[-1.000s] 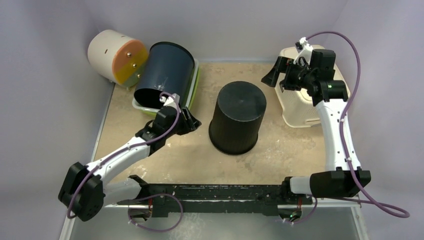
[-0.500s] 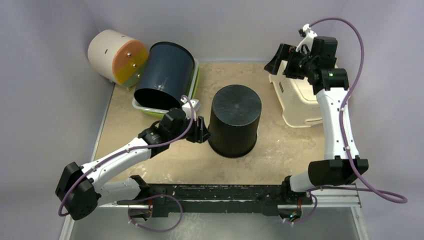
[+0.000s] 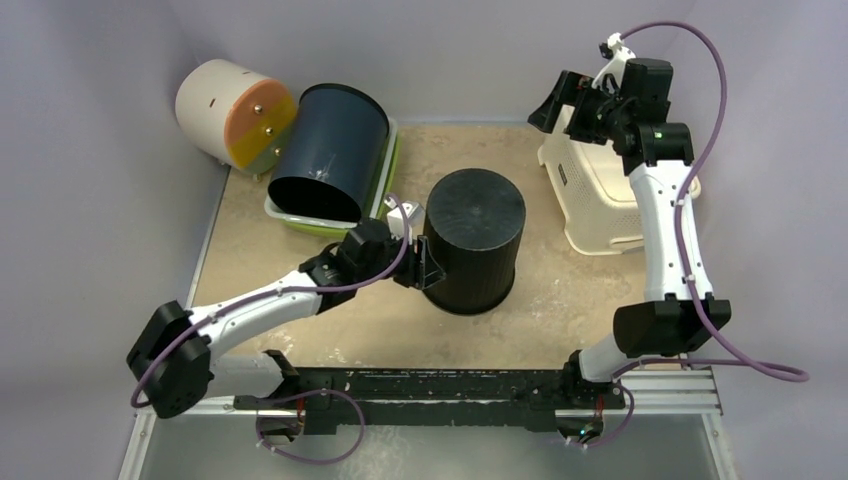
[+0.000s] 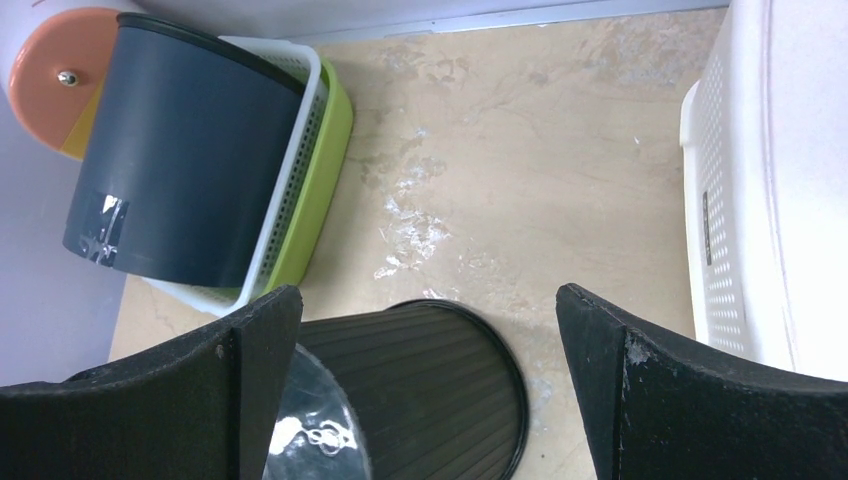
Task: Turn the large container upside down
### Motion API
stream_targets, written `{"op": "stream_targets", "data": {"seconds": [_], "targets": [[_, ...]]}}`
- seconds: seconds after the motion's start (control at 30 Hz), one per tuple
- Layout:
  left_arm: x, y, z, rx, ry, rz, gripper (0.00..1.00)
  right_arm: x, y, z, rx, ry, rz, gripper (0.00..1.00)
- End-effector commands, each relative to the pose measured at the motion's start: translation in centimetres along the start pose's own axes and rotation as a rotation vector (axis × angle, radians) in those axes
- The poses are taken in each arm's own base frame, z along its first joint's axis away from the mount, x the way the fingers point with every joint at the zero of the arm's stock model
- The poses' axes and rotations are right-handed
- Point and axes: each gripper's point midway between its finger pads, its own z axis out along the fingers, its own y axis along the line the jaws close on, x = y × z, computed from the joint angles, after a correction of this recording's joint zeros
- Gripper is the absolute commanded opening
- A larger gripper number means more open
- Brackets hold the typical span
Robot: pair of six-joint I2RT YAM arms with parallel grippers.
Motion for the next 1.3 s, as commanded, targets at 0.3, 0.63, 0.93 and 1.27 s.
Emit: {"op": "stream_targets", "data": {"seconds": [0.3, 0.63, 0.93, 1.27], "targets": [[-8.4, 1.2, 10.5, -0.001, -0.286, -0.217, 0.44, -5.7, 1.1, -1.4, 0.008, -0.155, -0.093, 1.00], [-18.2, 10.9, 16.4, -0.142, -0.404, -0.285, 0.44, -5.8, 1.6, -2.7, -0.021, -0.198, -0.139, 1.00], [-23.6, 15.6, 16.4, -0.317, -0.270, -0.077, 0.43, -2.3, -0.1, -3.2, 0.033, -0.141, -0.153, 1.00], [-20.8, 11.9, 8.5, -0.333, -0.123, 0.034, 0.44, 6.7, -2.6, -7.1, 0.129, -0.019, -0.156, 1.00]]}}
